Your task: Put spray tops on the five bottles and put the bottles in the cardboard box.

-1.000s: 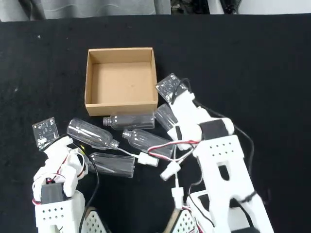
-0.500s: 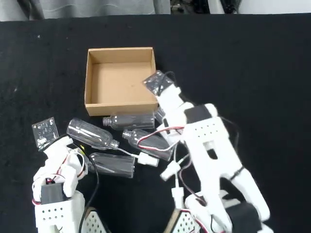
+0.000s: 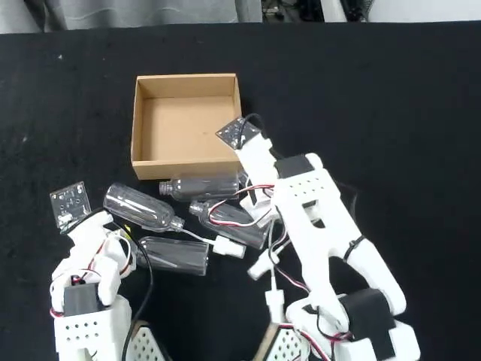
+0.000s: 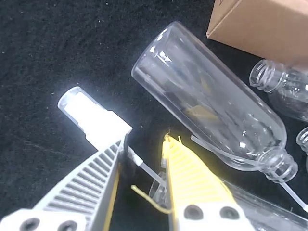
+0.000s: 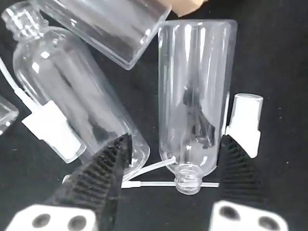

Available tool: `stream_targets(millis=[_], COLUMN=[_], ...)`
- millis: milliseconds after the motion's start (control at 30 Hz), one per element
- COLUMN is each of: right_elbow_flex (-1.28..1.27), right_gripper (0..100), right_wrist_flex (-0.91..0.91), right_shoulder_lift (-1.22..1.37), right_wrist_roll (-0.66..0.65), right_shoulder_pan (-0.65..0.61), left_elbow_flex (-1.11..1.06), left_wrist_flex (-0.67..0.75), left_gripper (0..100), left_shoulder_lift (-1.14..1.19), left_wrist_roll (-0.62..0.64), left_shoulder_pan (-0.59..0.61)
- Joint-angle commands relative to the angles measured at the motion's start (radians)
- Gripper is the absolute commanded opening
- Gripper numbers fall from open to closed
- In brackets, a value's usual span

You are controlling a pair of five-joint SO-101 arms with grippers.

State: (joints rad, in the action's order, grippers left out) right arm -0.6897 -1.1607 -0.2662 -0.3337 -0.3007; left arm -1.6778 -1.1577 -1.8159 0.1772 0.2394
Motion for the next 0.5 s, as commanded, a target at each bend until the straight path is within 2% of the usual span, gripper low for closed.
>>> stream_targets(millis=[0, 467], right_elbow_flex=[0.058, 0.054], right_gripper=[26.5, 26.5], right_wrist_flex=[0.021, 0.092], right_shoulder_lift=[0.005, 0.131], right_wrist_roll=[0.005, 0.006], right_shoulder_pan=[-0.020, 0.015], left_elbow_flex=[-0.022, -0.022], left_wrist_flex=[0.002, 0.002], left_gripper=[12, 12], left_shoulder_lift=[-0.005, -0.005], left_wrist_roll=[-0.002, -0.002], left_shoulder_pan=[0.007, 0.007])
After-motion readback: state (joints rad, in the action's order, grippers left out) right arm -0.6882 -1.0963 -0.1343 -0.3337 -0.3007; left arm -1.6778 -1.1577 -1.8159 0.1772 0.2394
